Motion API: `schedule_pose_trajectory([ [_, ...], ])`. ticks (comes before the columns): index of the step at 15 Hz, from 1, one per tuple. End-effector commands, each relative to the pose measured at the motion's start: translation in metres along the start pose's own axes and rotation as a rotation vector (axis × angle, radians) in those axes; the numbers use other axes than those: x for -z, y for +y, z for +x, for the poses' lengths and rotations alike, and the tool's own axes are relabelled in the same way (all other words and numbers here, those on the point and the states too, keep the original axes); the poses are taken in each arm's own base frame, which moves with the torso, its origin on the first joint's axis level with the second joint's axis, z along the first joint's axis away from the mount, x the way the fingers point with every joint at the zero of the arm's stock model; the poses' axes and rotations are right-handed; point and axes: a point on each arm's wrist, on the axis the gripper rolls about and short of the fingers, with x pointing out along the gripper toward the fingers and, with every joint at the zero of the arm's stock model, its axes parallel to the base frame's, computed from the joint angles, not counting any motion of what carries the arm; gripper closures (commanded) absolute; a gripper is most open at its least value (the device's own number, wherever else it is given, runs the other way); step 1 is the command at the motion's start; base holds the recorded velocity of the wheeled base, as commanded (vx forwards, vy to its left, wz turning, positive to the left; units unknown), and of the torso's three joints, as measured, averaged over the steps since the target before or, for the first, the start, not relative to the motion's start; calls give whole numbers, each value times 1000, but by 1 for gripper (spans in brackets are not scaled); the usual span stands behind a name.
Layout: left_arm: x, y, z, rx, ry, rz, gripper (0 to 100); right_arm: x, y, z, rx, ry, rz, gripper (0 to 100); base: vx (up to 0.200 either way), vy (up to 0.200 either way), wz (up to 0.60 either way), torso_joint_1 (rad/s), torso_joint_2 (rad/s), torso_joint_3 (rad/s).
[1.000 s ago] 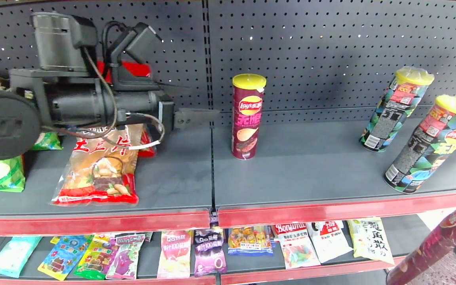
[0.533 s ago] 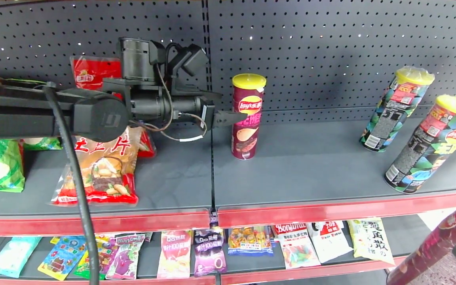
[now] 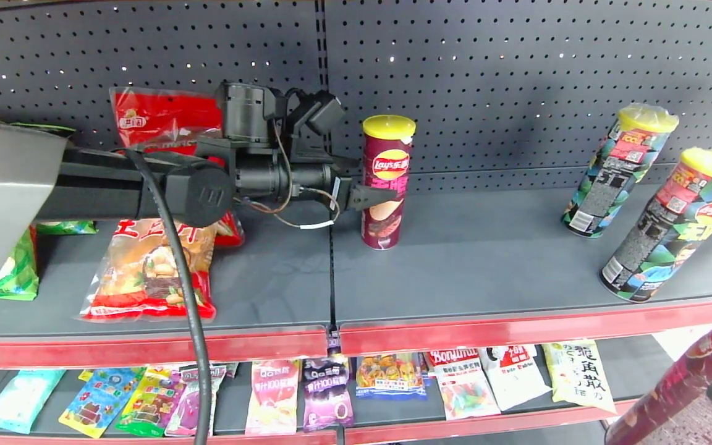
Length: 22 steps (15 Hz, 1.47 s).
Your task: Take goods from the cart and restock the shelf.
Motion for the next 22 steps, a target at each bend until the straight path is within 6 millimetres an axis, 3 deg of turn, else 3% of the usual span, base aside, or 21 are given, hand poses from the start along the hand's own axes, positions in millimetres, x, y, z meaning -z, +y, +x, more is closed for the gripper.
schedule_pose_trajectory([
  [1,5,3,8,4,4,-2,0,0,0,0,-1,-1,-1,100,0,0,0,0,0,0],
  [6,7,2,21,20,-1,-4,0,0,0,0,4,1,1,100,0,0,0,0,0,0],
  [7,8,2,21,20,2,-6,100,0,0,0,4,1,1,100,0,0,0,0,0,0],
  [15,18,6,26,22,21,-18,100,1,0,0,6,3,1,100,0,0,0,0,0,0],
  [20,18,-21,-32,123,56,-68,100,-1,0,-1,7,-3,-1,100,0,0,0,0,0,0],
  [22,15,-29,-44,162,49,-75,100,-1,0,-1,7,-3,-1,100,0,0,0,0,0,0],
])
